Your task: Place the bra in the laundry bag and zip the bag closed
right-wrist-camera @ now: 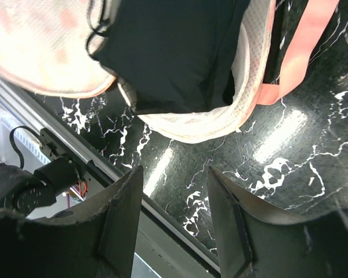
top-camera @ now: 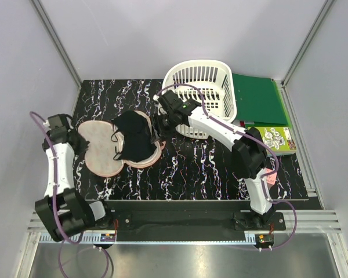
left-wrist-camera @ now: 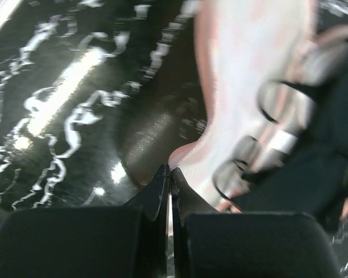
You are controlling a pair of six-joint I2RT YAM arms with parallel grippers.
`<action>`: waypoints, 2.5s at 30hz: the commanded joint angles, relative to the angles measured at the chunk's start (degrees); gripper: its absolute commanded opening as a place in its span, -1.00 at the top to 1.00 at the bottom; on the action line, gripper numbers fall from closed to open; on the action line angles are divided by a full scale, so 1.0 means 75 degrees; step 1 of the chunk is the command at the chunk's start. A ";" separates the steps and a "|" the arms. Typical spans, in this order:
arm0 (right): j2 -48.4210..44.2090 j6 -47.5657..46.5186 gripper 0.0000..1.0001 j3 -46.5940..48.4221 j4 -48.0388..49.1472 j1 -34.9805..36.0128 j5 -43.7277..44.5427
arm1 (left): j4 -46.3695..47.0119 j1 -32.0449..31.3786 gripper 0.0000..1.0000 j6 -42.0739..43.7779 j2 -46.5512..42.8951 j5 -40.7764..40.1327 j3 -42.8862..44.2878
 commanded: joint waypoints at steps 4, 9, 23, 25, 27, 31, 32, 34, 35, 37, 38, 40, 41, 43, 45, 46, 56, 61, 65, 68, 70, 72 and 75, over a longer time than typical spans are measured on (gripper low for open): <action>-0.0063 0.0234 -0.11 0.0129 0.0161 0.0001 -0.0170 | -0.0523 -0.1963 1.00 -0.0991 -0.0659 -0.1037 0.1136; -0.0390 0.0116 -0.11 -0.0211 0.0161 -0.0116 0.0017 | -0.0570 -0.2995 1.00 -0.1262 -0.0168 -0.1248 0.1759; -0.1257 -0.0013 -0.12 -0.1394 0.0172 -0.0503 0.0462 | -0.0207 -0.5703 0.99 -0.2177 0.2621 -0.1366 0.3294; -0.1562 -0.0013 -0.13 -0.1791 0.0207 -0.0515 0.0474 | -0.0184 -0.5855 0.98 -0.2235 0.3146 -0.1308 0.3587; -0.1819 -0.0013 -0.13 -0.2073 0.0266 -0.0515 0.0509 | -0.0102 -0.5926 0.97 -0.2294 0.3406 -0.1108 0.3670; -0.2090 -0.0001 -0.13 -0.2438 0.0278 -0.0573 0.0685 | 0.0273 -0.6078 0.96 -0.2352 0.3933 -0.0921 0.3681; -0.2137 -0.0001 -0.13 -0.2449 0.0266 -0.0585 0.0708 | 0.0331 -0.6090 0.96 -0.2341 0.4155 -0.0839 0.3716; -0.2231 -0.0037 -0.13 -0.2473 0.0278 -0.0597 0.0825 | 0.0449 -0.6125 0.96 -0.2329 0.4414 -0.0827 0.3822; -0.2254 -0.0048 -0.13 -0.2473 0.0278 -0.0620 0.0849 | 0.0484 -0.6125 0.96 -0.2306 0.4659 -0.0804 0.3915; -0.2313 -0.0048 -0.13 -0.2520 0.0278 -0.0667 0.0849 | 0.0660 -0.6149 0.97 -0.2166 0.4883 -0.0629 0.4056; -0.2325 -0.0048 -0.13 -0.2532 0.0278 -0.0679 0.0861 | 0.0683 -0.6160 0.98 -0.2107 0.5081 -0.0628 0.4242; -0.2325 -0.0048 -0.13 -0.2590 0.0278 -0.0702 0.0884 | 0.0672 -0.6207 0.99 -0.2013 0.5200 -0.0488 0.4338; -0.2325 -0.0048 -0.13 -0.2613 0.0289 -0.0691 0.0884 | 0.0672 -0.6230 0.99 -0.2001 0.5200 -0.0429 0.4349; -0.2313 -0.0060 -0.14 -0.2625 0.0278 -0.0702 0.0919 | 0.0672 -0.6277 0.94 -0.2013 0.5177 -0.0324 0.4233; -0.2278 -0.0072 -0.13 -0.2579 0.0289 -0.0714 0.0931 | 0.0707 -0.6347 0.84 -0.1943 0.5165 -0.0218 0.4046; -0.2266 -0.0072 -0.13 -0.2567 0.0289 -0.0714 0.0931 | 0.0707 -0.6359 0.68 -0.1884 0.5177 -0.0194 0.3987; -0.2313 -0.0294 -0.15 -0.2765 0.0301 -0.0726 0.0663 | 0.0625 -0.6219 -0.36 -0.1205 0.3304 -0.0206 0.2967; -0.2290 -0.0423 -0.27 -0.3152 0.0686 -0.0679 -0.0473 | 0.1138 -0.4757 -0.62 -0.1017 0.2472 0.1327 0.2195; -0.2138 -0.0576 -0.36 -0.3094 0.0805 -0.0153 -0.0406 | 0.1223 -0.2780 -0.61 -0.0491 0.2994 0.2593 0.2310; -0.1810 -0.0494 -0.30 -0.3024 0.1015 0.0386 -0.0230 | 0.1211 -0.1980 -0.45 -0.0326 0.3744 0.3169 0.2847; -0.1483 -0.0424 -0.19 -0.2989 0.1249 0.0831 0.0039 | 0.1246 -0.1662 -0.38 -0.0418 0.4039 0.3344 0.3071; -0.1248 -0.0365 -0.07 -0.3024 0.1402 0.1264 0.0858 | 0.1281 -0.1380 -0.33 -0.0711 0.4193 0.3450 0.3236; -0.0861 -0.0049 0.04 -0.3234 0.2009 0.1500 0.1621 | 0.1316 -0.1320 -0.31 -0.0794 0.3866 0.3322 0.3085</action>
